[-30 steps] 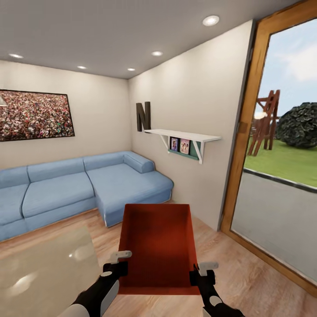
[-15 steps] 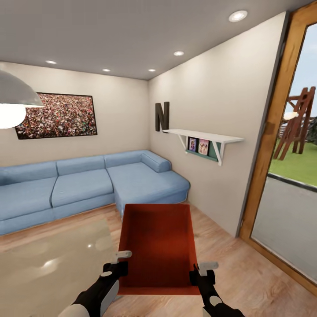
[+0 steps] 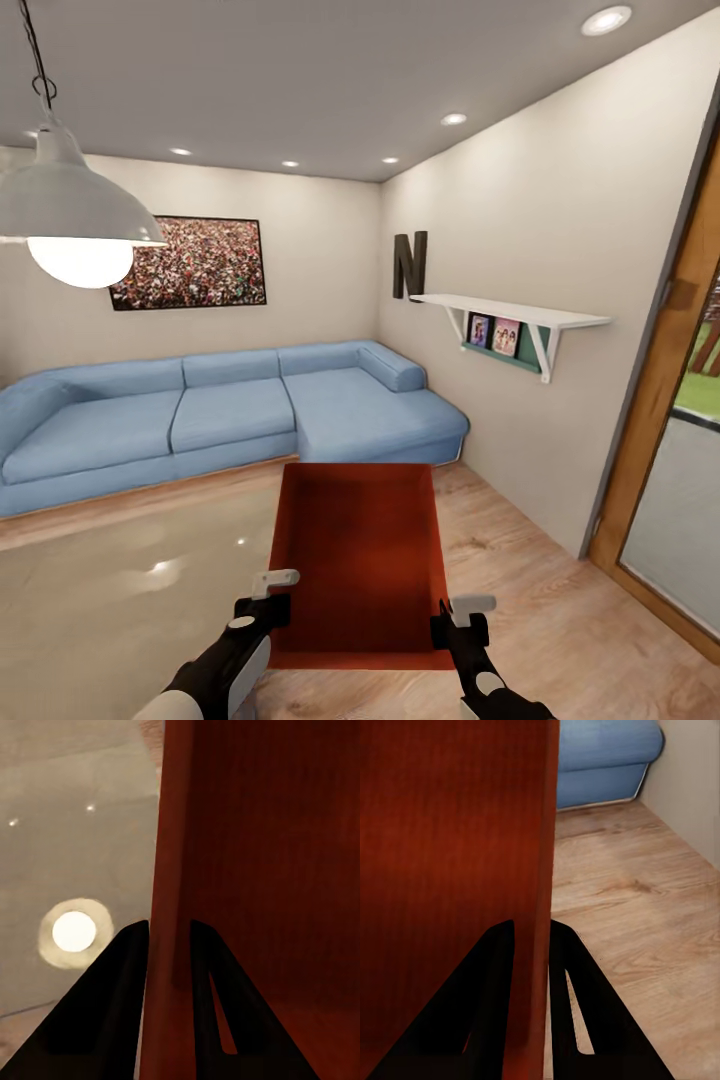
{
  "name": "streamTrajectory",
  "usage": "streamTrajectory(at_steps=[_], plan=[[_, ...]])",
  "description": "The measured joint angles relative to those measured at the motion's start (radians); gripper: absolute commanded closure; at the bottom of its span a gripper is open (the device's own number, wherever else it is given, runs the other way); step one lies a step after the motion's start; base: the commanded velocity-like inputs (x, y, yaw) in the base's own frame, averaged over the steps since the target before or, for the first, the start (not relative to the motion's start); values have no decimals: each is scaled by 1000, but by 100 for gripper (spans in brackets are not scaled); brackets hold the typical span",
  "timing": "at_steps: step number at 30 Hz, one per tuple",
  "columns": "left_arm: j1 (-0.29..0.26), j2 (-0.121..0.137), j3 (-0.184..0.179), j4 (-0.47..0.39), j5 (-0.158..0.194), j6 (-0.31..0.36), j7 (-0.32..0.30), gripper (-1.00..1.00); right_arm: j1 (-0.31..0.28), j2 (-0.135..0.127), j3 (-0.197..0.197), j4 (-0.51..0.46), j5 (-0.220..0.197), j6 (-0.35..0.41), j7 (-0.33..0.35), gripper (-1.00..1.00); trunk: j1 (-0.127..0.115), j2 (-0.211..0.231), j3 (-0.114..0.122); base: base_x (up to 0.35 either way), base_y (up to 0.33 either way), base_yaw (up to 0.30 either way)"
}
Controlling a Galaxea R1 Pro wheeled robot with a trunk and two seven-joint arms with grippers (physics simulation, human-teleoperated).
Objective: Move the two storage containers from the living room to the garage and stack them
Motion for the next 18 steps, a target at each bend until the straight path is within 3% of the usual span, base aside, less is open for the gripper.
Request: streamTrajectory(at_steps=[18], plan=[[0,0,0,0,0,0,0,100,0,0,0,0,0,0,0,100,0,0,0,-227,-194,274]])
